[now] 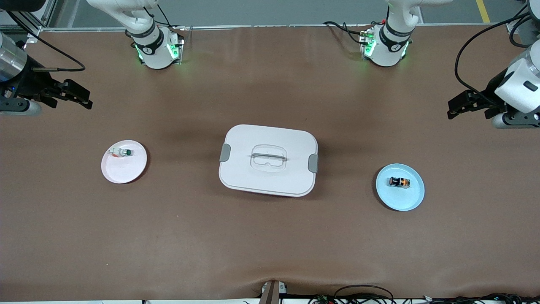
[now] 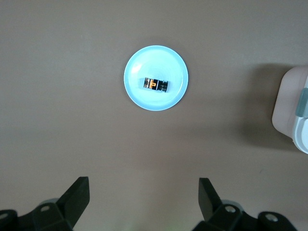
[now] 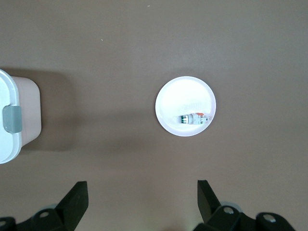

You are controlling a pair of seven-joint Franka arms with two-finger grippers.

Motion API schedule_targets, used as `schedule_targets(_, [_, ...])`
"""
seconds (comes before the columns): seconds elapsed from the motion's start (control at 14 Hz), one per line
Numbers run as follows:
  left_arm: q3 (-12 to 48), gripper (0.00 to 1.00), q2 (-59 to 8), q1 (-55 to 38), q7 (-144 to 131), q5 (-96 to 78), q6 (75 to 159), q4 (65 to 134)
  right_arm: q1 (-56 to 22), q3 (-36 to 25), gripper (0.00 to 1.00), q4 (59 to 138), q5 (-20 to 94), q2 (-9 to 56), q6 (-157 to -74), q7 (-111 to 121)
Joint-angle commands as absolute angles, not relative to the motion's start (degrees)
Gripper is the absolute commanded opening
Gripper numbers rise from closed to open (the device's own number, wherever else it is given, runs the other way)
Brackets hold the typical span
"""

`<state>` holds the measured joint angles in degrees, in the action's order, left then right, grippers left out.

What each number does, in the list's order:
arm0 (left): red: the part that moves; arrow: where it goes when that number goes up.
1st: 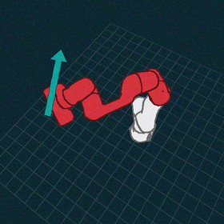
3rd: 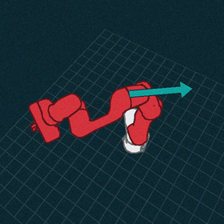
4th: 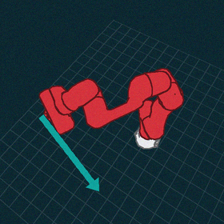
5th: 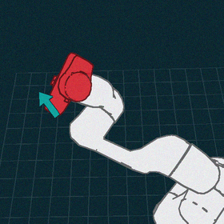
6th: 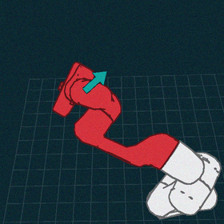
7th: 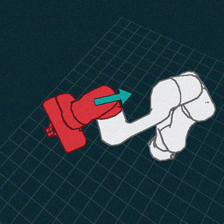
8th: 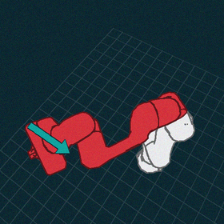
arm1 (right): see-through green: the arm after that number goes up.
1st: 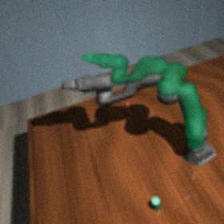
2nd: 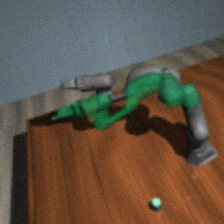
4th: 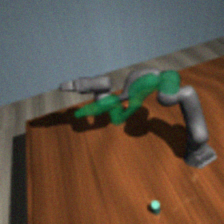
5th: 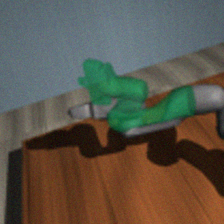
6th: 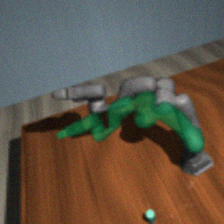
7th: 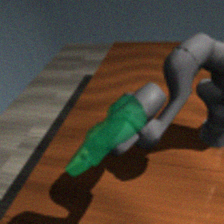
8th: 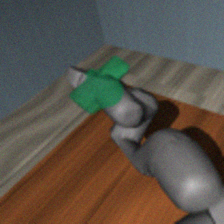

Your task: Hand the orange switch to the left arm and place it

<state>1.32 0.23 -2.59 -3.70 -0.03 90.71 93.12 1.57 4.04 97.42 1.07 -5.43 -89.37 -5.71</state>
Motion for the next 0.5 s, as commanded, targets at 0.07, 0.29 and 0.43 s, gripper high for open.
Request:
schedule_targets(0.07, [1.67,1.00,0.26,-2.20,-2.99,-0.70,89.47,91.93,2.02,4.39,1.00,98.61,0.35,-6.77,-89.73,-5.01])
schedule_targets(0.29, [1.67,1.00,0.00,-2.02,-2.99,-0.62,89.56,91.49,2.02,4.39,1.00,98.61,0.61,-6.68,-90.09,-5.01])
schedule_targets(0.43, [1.67,1.00,0.00,-2.02,-2.90,-0.62,89.56,91.49,2.02,4.40,1.00,98.61,1.05,-6.68,-90.18,-5.01])
